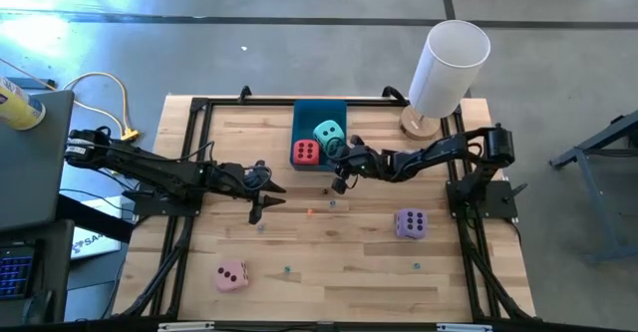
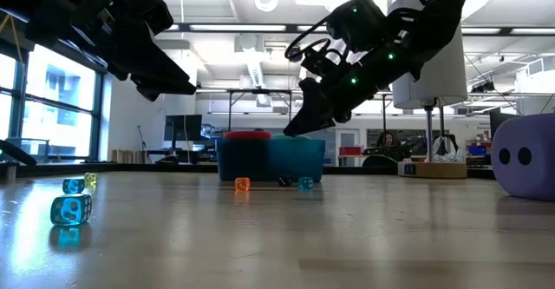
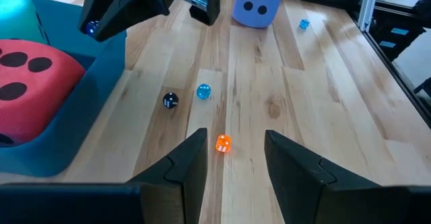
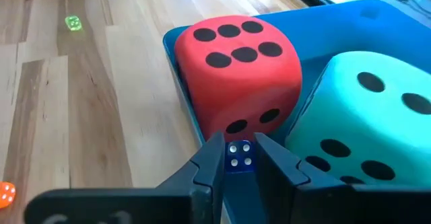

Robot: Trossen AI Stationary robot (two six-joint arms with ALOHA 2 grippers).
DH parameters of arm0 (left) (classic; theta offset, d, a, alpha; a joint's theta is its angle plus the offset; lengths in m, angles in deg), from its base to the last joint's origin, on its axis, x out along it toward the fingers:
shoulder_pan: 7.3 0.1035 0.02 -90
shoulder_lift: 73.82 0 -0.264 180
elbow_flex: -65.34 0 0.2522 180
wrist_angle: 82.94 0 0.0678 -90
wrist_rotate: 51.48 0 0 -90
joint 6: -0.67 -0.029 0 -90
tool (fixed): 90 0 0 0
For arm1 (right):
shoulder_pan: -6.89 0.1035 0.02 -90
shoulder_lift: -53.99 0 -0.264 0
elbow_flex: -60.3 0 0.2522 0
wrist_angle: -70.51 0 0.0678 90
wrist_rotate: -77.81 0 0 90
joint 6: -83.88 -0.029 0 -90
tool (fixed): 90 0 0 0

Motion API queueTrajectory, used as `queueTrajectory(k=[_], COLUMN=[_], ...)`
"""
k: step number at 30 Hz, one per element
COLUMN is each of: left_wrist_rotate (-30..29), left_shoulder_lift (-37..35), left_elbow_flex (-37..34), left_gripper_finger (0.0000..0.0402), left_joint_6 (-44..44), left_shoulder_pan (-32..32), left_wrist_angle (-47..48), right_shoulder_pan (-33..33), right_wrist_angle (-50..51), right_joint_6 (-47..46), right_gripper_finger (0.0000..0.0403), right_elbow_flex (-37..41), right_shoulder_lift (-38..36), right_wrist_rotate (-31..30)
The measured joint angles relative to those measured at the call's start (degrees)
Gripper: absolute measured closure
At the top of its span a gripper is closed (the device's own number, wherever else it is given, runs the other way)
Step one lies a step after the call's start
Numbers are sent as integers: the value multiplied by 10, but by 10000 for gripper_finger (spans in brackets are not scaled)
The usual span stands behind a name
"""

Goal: Pick & Place Dice
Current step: Put the small blue die into the blue bin, then put the top small light blue die into the blue bin

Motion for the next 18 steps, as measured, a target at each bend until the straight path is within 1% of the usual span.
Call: queueTrajectory(k=[3, 6, 10, 15, 18], left_wrist_rotate=[0, 0, 0, 0, 0], left_shoulder_lift=[0, 0, 0, 0, 0], left_elbow_flex=[0, 0, 0, 0, 0], left_gripper_finger=[260, 260, 260, 260, 260], left_joint_6=[0, 1, 1, 1, 1], left_shoulder_pan=[0, 0, 0, 0, 0], left_wrist_angle=[0, 0, 0, 0, 0], right_shoulder_pan=[0, 0, 0, 0, 4], right_wrist_angle=[-1, -3, -3, -3, -3], right_joint_6=[16, 29, 25, 25, 34], right_gripper_finger=[339, 321, 279, 218, 190], right_elbow_flex=[0, 0, 0, 0, 0], right_shoulder_lift=[0, 0, 0, 0, -1], right_wrist_rotate=[-4, -15, -49, -53, -72])
